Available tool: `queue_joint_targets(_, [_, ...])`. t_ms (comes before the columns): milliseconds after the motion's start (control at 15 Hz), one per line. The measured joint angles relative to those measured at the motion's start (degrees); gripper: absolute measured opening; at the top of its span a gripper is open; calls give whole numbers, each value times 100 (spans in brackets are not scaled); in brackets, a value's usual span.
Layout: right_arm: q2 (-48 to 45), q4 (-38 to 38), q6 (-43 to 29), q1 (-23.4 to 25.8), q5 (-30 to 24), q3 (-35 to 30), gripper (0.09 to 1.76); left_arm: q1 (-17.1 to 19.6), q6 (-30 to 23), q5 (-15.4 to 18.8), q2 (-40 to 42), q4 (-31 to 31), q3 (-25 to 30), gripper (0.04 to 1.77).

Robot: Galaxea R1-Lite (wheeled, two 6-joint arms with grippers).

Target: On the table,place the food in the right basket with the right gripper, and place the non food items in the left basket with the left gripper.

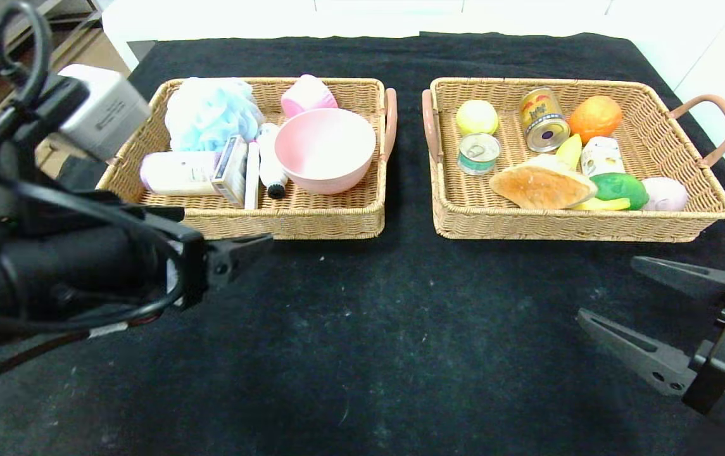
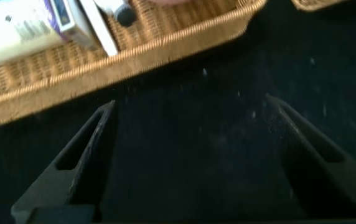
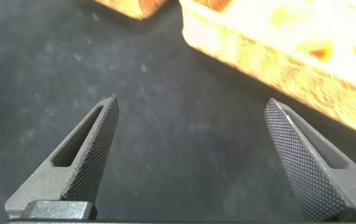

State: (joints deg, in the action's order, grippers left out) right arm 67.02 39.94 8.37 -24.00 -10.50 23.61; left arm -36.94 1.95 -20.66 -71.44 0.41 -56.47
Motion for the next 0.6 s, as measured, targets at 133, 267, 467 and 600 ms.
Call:
queue_joint_targets(133, [-466,-1069,-4,83,66,141,171,-71,-16,-45,621,68,485,167])
queue_joint_targets(267, [-1151,-2315,-13,236,102,351,171,163,17,-52,1229,641,796,168])
queue_joint_targets(467, [-2334,-4145,-41,501,389,756,171,673,100,0,2061,1207,945,169])
queue_joint_targets(600, [-3050,-5233,-48,791,628,1186,171,1040,322,44,2582,1485,981,169])
